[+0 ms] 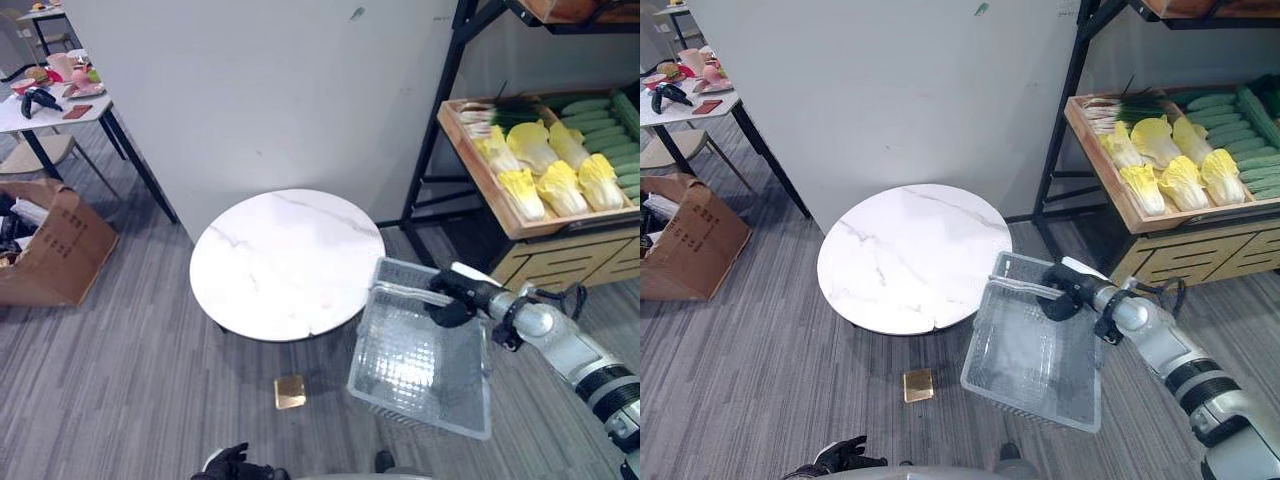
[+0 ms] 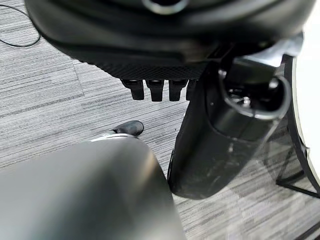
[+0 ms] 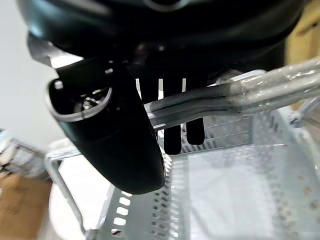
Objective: Get the vegetables into the basket
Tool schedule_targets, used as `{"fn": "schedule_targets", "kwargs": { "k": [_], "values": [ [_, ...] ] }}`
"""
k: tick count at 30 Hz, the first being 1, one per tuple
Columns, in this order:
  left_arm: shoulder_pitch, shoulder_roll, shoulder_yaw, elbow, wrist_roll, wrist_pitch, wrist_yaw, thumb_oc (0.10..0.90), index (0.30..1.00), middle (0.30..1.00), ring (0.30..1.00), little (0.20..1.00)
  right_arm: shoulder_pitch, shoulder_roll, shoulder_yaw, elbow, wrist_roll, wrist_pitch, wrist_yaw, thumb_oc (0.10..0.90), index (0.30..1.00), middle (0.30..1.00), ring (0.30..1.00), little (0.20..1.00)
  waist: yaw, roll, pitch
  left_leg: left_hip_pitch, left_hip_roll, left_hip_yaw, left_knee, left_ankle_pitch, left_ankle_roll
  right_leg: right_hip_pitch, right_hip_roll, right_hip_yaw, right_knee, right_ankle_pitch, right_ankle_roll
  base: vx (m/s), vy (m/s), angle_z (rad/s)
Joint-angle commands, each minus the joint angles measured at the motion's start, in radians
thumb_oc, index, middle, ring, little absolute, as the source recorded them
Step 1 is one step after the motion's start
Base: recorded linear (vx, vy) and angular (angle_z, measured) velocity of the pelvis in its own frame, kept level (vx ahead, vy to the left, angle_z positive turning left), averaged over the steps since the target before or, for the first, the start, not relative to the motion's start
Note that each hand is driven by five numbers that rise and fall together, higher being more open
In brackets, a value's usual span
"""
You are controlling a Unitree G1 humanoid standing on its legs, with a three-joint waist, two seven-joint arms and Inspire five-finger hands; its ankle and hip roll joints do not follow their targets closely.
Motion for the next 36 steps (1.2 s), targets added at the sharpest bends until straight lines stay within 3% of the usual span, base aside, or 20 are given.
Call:
{"fn": "schedule_targets", "kwargs": {
  "k": [1, 11, 22, 30, 36],
  "values": [
    [0.004, -0.004, -0.084, 0.043, 0.015, -0.005, -0.040, 0.900, 1.000, 1.000, 1.000, 1.000, -0.128, 0.009, -0.150, 0.009, -0.003, -0.087, -0.070, 0.400, 0.300, 0.300, 0.300, 0.300, 0.033, -0.058, -0.009, 0.073, -0.043, -0.002, 0.008, -0.104, -0.006, -0.045, -0.040, 0.013, 0.022, 0.035, 0.074, -0.02, -0.034, -0.01],
    [-0.004, -0.002, -0.150, -0.004, -0.025, -0.002, -0.047, 0.900, 1.000, 1.000, 1.000, 1.000, -0.158, 0.191, -0.151, 0.544, -0.031, -0.064, -0.147, 0.400, 0.300, 0.300, 0.300, 0.300, 0.053, -0.043, -0.002, 0.070, -0.034, -0.024, 0.008, -0.097, -0.007, -0.029, -0.032, -0.006, 0.017, 0.028, 0.066, 0.00, -0.013, 0.03],
    [-0.005, 0.010, -0.161, 0.002, -0.026, -0.016, -0.057, 0.900, 1.000, 1.000, 1.000, 1.000, -0.172, 0.235, -0.133, 0.719, -0.105, -0.059, -0.166, 0.400, 0.300, 0.300, 0.300, 0.300, 0.063, -0.042, 0.002, 0.058, -0.032, -0.039, 0.008, -0.090, -0.011, -0.030, -0.027, -0.015, 0.014, 0.028, 0.063, 0.00, -0.005, 0.02],
    [-0.032, 0.031, -0.084, 0.076, 0.004, -0.004, -0.051, 0.900, 1.000, 1.000, 1.000, 1.000, -0.037, 0.318, -0.248, 0.806, -0.003, -0.057, -0.187, 0.400, 0.300, 0.300, 0.300, 0.300, 0.063, -0.052, 0.000, 0.057, -0.031, -0.051, 0.008, -0.092, -0.012, -0.022, -0.028, -0.028, 0.013, 0.023, 0.062, 0.00, 0.002, 0.05],
    [-0.039, 0.044, -0.066, 0.088, 0.007, -0.002, -0.041, 0.900, 1.000, 1.000, 1.000, 1.000, 0.000, 0.337, -0.259, 0.812, 0.000, -0.052, -0.184, 0.400, 0.300, 0.300, 0.300, 0.300, 0.060, -0.058, -0.003, 0.056, -0.033, -0.051, 0.008, -0.094, -0.011, -0.024, -0.028, -0.026, 0.012, 0.027, 0.062, 0.00, 0.001, 0.02]
  ]
}}
